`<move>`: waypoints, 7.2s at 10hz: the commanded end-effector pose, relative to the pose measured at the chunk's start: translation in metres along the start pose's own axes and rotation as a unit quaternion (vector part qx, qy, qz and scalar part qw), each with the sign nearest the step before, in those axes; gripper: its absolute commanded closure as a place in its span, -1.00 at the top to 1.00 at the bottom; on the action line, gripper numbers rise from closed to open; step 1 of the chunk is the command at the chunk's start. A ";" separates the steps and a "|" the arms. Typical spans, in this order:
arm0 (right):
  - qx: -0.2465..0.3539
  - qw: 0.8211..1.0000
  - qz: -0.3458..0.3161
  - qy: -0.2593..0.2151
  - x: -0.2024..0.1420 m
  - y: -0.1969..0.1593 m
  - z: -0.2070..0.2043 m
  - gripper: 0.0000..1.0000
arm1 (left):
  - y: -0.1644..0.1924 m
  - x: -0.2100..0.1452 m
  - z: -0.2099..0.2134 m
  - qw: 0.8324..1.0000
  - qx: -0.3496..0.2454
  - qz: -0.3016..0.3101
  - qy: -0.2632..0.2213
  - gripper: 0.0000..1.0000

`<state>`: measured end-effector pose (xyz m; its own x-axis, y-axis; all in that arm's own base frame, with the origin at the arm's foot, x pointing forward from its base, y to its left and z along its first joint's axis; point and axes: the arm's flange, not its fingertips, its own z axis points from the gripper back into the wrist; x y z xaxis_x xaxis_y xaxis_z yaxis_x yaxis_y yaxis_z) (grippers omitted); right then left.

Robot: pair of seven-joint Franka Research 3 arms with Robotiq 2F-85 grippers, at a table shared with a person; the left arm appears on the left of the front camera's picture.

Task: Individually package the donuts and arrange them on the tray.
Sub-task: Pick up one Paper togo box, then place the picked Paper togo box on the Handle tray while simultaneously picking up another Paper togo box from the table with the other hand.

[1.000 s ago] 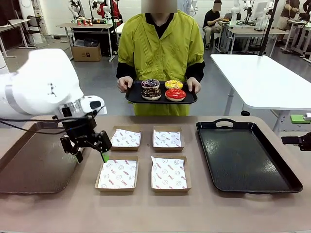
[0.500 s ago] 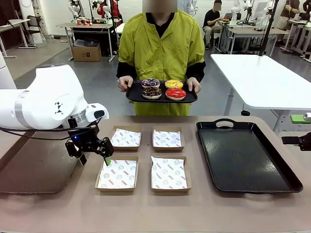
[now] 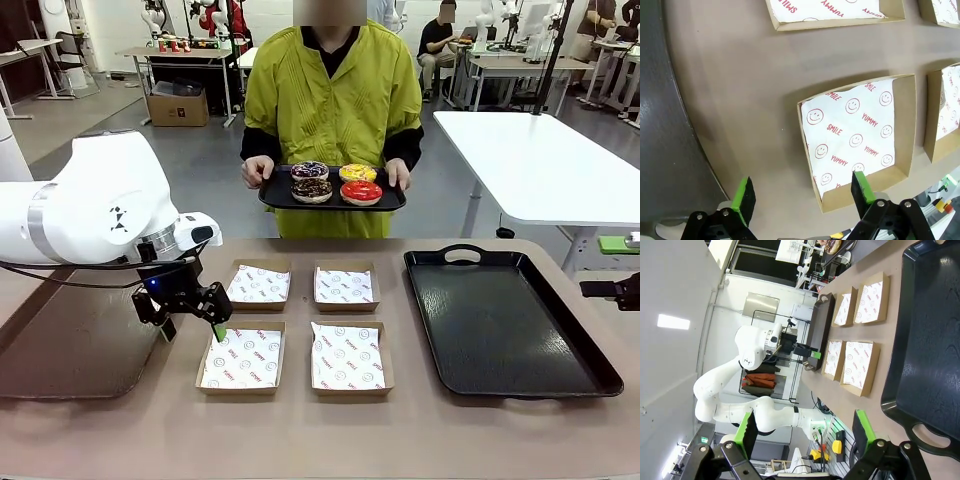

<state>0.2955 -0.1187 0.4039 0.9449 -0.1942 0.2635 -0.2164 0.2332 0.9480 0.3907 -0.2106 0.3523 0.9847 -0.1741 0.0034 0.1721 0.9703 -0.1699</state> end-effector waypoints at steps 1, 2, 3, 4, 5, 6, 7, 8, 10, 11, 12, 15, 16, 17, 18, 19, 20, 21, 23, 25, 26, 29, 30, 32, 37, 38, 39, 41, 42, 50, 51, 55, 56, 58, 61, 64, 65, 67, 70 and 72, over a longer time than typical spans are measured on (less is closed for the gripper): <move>0.006 1.000 0.004 -0.001 0.000 0.001 0.000 1.00 | -0.002 0.000 0.003 1.000 0.004 -0.001 0.001 1.00; 0.006 1.000 0.004 -0.001 0.000 0.001 0.000 1.00 | -0.002 0.000 0.003 1.000 0.004 -0.001 0.001 1.00; 0.006 1.000 0.004 -0.001 0.000 0.001 0.000 1.00 | 0.000 0.000 0.000 1.000 0.000 0.000 0.000 1.00; 0.006 1.000 0.004 -0.001 0.000 0.001 0.000 1.00 | -0.002 0.011 0.004 1.000 0.009 0.010 -0.007 1.00; 0.006 1.000 0.004 -0.001 0.000 0.001 0.000 1.00 | -0.006 0.003 0.000 0.998 0.029 0.037 -0.034 1.00; 0.006 1.000 0.004 -0.001 0.000 0.001 0.000 1.00 | -0.009 -0.008 -0.010 0.996 0.037 0.061 -0.047 1.00; 0.006 1.000 0.004 -0.001 0.000 0.001 0.000 1.00 | -0.008 0.004 -0.010 0.996 0.048 0.062 -0.044 1.00; 0.006 1.000 0.004 -0.001 0.000 0.001 0.000 1.00 | -0.010 0.007 -0.017 0.995 0.052 0.071 -0.043 1.00; 0.006 1.000 0.004 -0.001 0.000 0.001 0.000 1.00 | -0.021 0.000 -0.033 0.993 0.067 0.081 -0.058 1.00; 0.006 1.000 0.004 -0.001 0.000 0.001 0.000 1.00 | -0.026 -0.001 -0.034 0.993 0.063 0.078 -0.057 1.00; 0.006 1.000 0.004 -0.001 0.000 0.001 0.000 1.00 | -0.029 -0.003 -0.038 0.994 0.062 0.069 -0.052 1.00; 0.006 1.000 0.004 -0.001 0.000 0.001 0.000 1.00 | -0.031 -0.004 -0.040 0.996 0.059 0.048 -0.052 0.54; 0.006 1.000 0.004 -0.001 0.000 0.001 0.000 1.00 | -0.032 -0.006 -0.041 0.996 0.059 0.050 -0.050 -0.10; 0.006 1.000 0.004 -0.001 0.000 0.001 0.000 1.00 | -0.031 -0.005 -0.040 0.996 0.060 0.049 -0.050 -0.57; 0.006 1.000 0.004 -0.001 0.000 0.001 0.000 1.00 | -0.031 -0.004 -0.039 0.996 0.062 0.048 -0.051 -1.00; 0.006 1.000 0.004 -0.001 0.000 0.001 0.000 1.00 | -0.032 -0.006 -0.039 0.995 0.065 0.049 -0.053 -1.00; 0.006 1.000 0.004 -0.001 0.000 0.001 0.000 1.00 | -0.032 -0.005 -0.037 0.995 0.066 0.048 -0.054 -1.00; 0.006 1.000 0.004 -0.001 0.000 0.001 0.000 1.00 | -0.033 -0.007 -0.036 0.995 0.067 0.051 -0.056 -0.79; 0.006 1.000 0.004 -0.001 0.000 0.001 0.000 1.00 | -0.033 -0.006 -0.033 0.995 0.070 0.051 -0.055 -1.00; 0.006 1.000 0.004 -0.001 0.000 0.001 0.000 1.00 | -0.034 -0.006 -0.031 0.995 0.071 0.052 -0.055 -1.00; 0.006 1.000 0.004 -0.001 0.000 0.001 0.000 1.00 | -0.034 -0.007 -0.030 0.995 0.070 0.053 -0.057 -1.00; 0.006 1.000 0.004 -0.001 0.000 0.001 0.000 1.00 | -0.036 -0.007 -0.003 0.998 0.038 0.053 -0.022 -1.00; 0.006 1.000 0.004 -0.001 0.000 0.001 0.000 1.00 | -0.037 -0.006 0.021 0.998 0.037 0.049 -0.025 -1.00; 0.006 1.000 0.004 -0.001 0.000 0.001 0.000 1.00 | -0.045 0.001 0.073 0.998 0.029 0.041 -0.028 -1.00; 0.006 1.000 0.004 -0.001 0.000 0.001 0.000 1.00 | -0.057 0.071 0.149 0.998 0.052 0.016 -0.020 -1.00; 0.006 1.000 0.004 -0.001 0.000 0.001 0.000 1.00 | -0.055 0.092 0.153 0.998 0.050 0.016 -0.019 -1.00; 0.006 1.000 0.004 -0.001 0.000 0.001 0.000 1.00 | -0.052 0.111 0.153 0.998 0.048 0.018 -0.023 -1.00; 0.006 1.000 0.004 -0.001 0.000 0.001 0.000 1.00 | -0.047 0.145 0.149 0.998 0.044 0.024 -0.023 -1.00; 0.006 1.000 0.004 -0.001 0.000 0.001 0.000 1.00 | -0.042 0.152 0.143 0.999 0.036 0.031 -0.023 -1.00; 0.006 1.000 0.004 -0.001 0.000 0.001 0.000 1.00 | -0.045 0.129 0.144 0.999 0.037 0.028 -0.028 -1.00; 0.006 1.000 0.004 -0.001 0.000 0.001 0.000 1.00 | -0.045 0.129 0.144 0.999 0.037 0.028 -0.028 -1.00; 0.006 1.000 0.004 -0.001 0.000 0.001 0.000 1.00 | -0.045 0.129 0.144 0.999 0.037 0.028 -0.028 -1.00; 0.006 1.000 0.004 -0.001 0.000 0.001 0.000 1.00 | -0.045 0.129 0.144 0.999 0.037 0.028 -0.028 -1.00; 0.006 1.000 0.004 -0.001 0.000 0.001 0.000 1.00 | -0.045 0.129 0.144 0.999 0.037 0.028 -0.028 -1.00; 0.006 1.000 0.004 -0.001 0.000 0.001 0.000 1.00 | -0.045 0.129 0.144 0.999 0.037 0.028 -0.028 -1.00; 0.006 1.000 0.004 -0.001 0.000 0.001 0.000 1.00 | -0.045 0.129 0.144 0.999 0.037 0.028 -0.028 -1.00; 0.006 1.000 0.004 -0.001 0.000 0.001 0.000 1.00 | -0.045 0.129 0.144 0.999 0.037 0.028 -0.028 -1.00; -0.021 1.000 0.015 0.013 0.006 0.017 -0.016 1.00 | -0.042 0.127 0.155 0.998 0.055 0.010 -0.034 -0.98; -0.116 0.989 0.070 0.061 0.039 0.085 -0.080 1.00 | 0.007 0.068 0.180 0.996 0.079 -0.001 -0.032 -0.98; -0.170 0.979 0.054 0.095 0.068 0.118 -0.142 1.00 | 0.048 0.026 0.179 0.997 0.074 0.005 -0.026 -0.98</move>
<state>0.3440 0.0127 0.5063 0.9367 0.0228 0.3495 -0.3116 0.5099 0.8018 0.4491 -0.1608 0.5298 0.9889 -0.1400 0.0501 0.1410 0.9899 -0.0172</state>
